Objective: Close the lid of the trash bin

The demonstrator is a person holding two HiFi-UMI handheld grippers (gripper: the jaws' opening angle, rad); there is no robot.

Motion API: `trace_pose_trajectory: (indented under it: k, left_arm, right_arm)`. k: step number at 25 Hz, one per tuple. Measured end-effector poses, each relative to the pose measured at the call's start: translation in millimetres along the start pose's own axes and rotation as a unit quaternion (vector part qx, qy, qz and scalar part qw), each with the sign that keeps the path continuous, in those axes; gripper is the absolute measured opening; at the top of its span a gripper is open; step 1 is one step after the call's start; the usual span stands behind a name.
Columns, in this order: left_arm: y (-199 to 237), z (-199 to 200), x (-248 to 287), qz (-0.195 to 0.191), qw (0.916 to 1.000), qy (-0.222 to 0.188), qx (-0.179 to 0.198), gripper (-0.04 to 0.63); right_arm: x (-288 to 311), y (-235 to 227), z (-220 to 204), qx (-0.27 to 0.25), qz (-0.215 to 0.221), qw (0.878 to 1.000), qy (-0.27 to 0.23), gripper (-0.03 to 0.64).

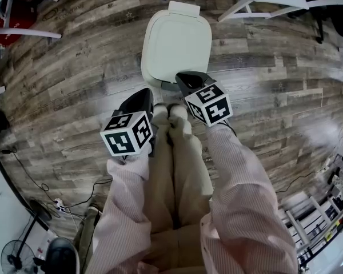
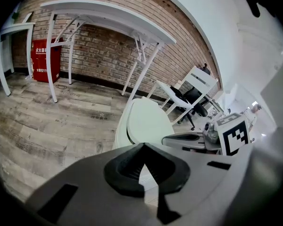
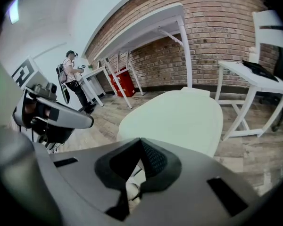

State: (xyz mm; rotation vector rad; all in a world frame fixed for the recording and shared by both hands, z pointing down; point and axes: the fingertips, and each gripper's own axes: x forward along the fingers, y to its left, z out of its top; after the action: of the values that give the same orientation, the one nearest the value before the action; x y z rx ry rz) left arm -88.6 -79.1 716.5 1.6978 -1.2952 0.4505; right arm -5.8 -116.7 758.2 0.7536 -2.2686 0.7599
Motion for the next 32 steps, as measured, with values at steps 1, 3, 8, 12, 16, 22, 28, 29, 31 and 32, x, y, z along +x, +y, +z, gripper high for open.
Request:
trace_pose_trajectory:
  k: [1, 3, 8, 12, 16, 22, 28, 29, 31, 32]
  left_arm:
    - [0, -2, 1, 0.0, 1.0, 0.001, 0.0, -0.008]
    - [2, -4, 2, 0.0, 1.0, 0.003, -0.001, -0.008]
    - [5, -6, 5, 0.0, 1.0, 0.004, -0.002, -0.008]
    - [6, -4, 7, -0.001, 1.0, 0.004, -0.001, -0.008]
    - [6, -5, 9, -0.001, 1.0, 0.005, 0.0, -0.008]
    - [3, -3, 10, -0.003, 1.0, 0.005, -0.001, -0.008]
    - [1, -1, 9, -0.005, 1.0, 0.005, -0.003, -0.008]
    - [1, -1, 8, -0.006, 1.0, 0.005, -0.002, -0.008]
    - [0, 2, 7, -0.006, 1.0, 0.002, 0.003, -0.008]
    - [-1, 3, 6, -0.007, 1.0, 0.0, 0.007, -0.008]
  right_arm:
    - [1, 0, -2, 0.0, -0.001, 1.0, 0.002, 0.003]
    - [4, 0, -4, -0.002, -0.004, 1.0, 0.007, 0.003]
    - [9, -1, -10, -0.002, -0.012, 1.0, 0.019, 0.003]
    - [11, -2, -10, -0.003, -0.016, 1.0, 0.02, 0.003]
    - [13, -2, -11, -0.004, -0.021, 0.999, 0.029, 0.003]
    - [16, -3, -15, -0.006, -0.03, 0.999, 0.044, 0.003]
    - [16, -2, -16, -0.004, -0.029, 0.998, 0.05, 0.003]
    - [16, -2, -16, -0.004, -0.029, 0.998, 0.051, 0.003]
    - [14, -2, -17, -0.002, -0.028, 0.998, 0.049, 0.003]
    - [12, -1, -16, 0.002, -0.028, 0.999, 0.043, 0.003]
